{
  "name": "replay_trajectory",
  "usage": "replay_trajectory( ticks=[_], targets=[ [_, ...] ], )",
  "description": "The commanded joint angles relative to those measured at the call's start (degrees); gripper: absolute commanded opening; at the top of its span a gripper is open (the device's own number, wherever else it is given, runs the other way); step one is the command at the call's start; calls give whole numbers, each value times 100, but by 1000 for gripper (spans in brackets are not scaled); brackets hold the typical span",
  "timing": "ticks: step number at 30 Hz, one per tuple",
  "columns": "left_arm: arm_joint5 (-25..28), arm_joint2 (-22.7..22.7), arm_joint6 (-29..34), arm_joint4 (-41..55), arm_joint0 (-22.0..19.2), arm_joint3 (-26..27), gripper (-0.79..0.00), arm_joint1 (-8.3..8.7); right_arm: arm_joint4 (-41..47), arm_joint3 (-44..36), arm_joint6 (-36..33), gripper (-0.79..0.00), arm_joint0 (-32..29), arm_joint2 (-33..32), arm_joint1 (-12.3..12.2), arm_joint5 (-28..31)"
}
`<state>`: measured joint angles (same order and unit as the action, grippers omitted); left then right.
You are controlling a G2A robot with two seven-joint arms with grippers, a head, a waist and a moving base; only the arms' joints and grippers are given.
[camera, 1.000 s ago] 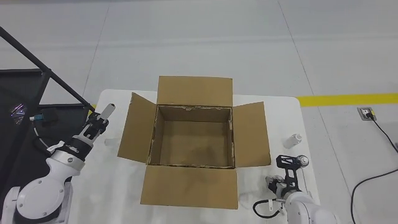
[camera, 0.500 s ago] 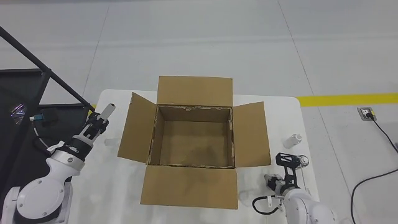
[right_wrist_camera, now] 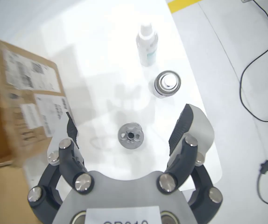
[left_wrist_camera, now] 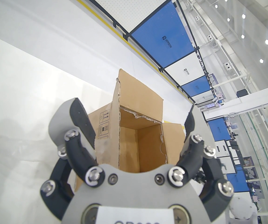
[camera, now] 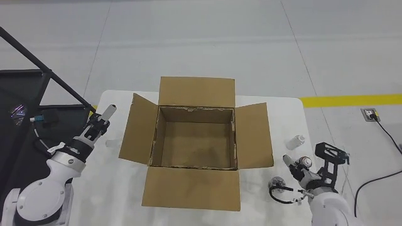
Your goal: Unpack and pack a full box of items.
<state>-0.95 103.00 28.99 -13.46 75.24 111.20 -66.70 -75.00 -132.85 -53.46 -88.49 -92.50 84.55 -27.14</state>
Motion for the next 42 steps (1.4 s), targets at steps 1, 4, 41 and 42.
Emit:
replay_trajectory(
  ticks=[1, 4, 41, 42],
  targets=[
    [0, 0, 0, 0, 0, 0, 0, 0, 315, -179, 192, 0, 126, -34, 4, 112],
    [0, 0, 0, 0, 0, 0, 0, 0, 906, -179, 349, 0, 361, -64, 14, 286],
    [34, -124, -74, -189, 288, 214, 0, 59, 2162, 1507, -1532, 0, 1830, 324, -206, 1330],
    [31, -133, -81, -190, 285, 212, 0, 61, 2114, 1533, -1526, 0, 1848, 403, -211, 1335]
  ],
)
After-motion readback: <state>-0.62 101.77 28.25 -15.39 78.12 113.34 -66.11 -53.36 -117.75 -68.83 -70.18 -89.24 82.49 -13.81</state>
